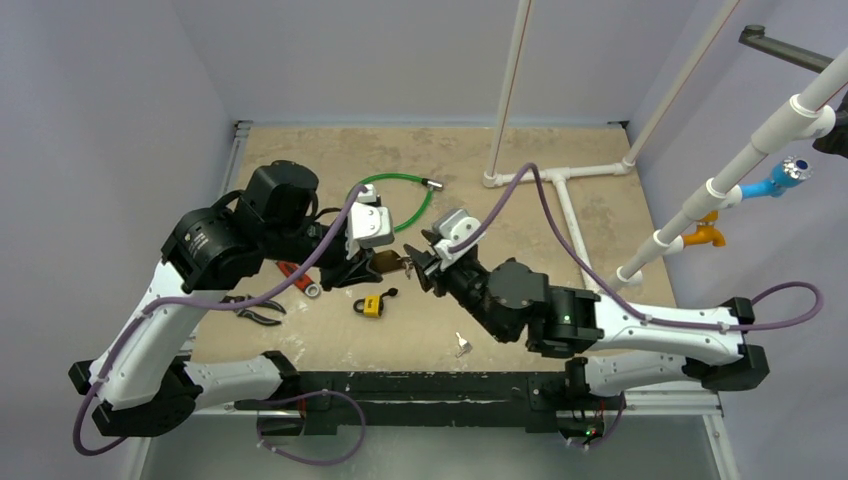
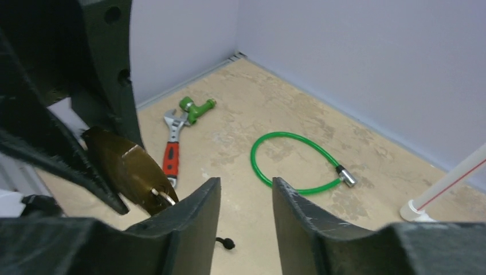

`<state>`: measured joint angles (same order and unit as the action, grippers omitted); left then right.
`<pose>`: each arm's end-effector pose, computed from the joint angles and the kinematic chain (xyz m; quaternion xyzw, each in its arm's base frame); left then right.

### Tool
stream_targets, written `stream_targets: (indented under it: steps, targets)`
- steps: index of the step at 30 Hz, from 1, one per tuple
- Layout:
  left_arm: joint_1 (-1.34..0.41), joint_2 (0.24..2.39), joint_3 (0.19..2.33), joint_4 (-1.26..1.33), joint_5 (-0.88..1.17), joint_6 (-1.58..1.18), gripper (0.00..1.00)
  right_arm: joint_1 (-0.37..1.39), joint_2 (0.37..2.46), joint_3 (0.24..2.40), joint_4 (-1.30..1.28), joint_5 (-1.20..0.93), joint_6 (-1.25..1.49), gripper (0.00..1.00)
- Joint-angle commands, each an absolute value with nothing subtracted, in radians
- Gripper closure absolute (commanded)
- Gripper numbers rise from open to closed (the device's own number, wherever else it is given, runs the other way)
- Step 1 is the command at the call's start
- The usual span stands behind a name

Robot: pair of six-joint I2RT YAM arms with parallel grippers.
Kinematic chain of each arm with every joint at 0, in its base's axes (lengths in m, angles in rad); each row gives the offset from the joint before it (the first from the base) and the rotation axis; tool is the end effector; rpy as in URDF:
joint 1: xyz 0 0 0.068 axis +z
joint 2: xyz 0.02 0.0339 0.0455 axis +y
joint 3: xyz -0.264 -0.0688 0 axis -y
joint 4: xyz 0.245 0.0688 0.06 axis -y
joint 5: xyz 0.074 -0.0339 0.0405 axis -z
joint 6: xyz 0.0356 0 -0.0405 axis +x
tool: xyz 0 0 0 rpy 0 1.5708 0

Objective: Unlock with the key

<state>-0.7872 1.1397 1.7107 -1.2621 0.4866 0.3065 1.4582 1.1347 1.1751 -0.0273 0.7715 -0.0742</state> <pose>0.1044 -0.1284 0.4690 0.5443 0.6968 -0.3101 0.3495 0.0528 0.2460 0.4239 -0.2583 0.6547 0.2173 0.6764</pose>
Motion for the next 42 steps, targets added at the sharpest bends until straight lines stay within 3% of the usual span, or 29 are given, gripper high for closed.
stream_targets:
  steps: [1, 11, 17, 24, 42]
  targets:
    - [-0.787, 1.136, 1.738, -1.098, 0.546, 0.391, 1.0, 1.498, 0.979, 1.16, 0.007, 0.62, -0.068, 0.54]
    - [-0.787, 1.142, 1.774, -1.156, 0.581, 0.408, 1.0, 1.474, 0.806, 1.157, -0.145, 0.426, -0.027, 0.49]
    - [-0.787, 1.16, 1.82, -1.225, 0.65, 0.449, 1.0, 1.439, 0.842, 1.191, -0.198, 0.24, -0.009, 0.49]
    - [-0.787, 1.164, 1.861, -1.299, 0.693, 0.494, 1.0, 1.283, 0.876, 1.232, -0.198, -0.024, 0.081, 0.47]
    - [-0.789, 1.13, 1.838, -1.292, 0.692, 0.507, 1.0, 1.248, 0.963, 1.313, -0.219, -0.127, 0.091, 0.51]
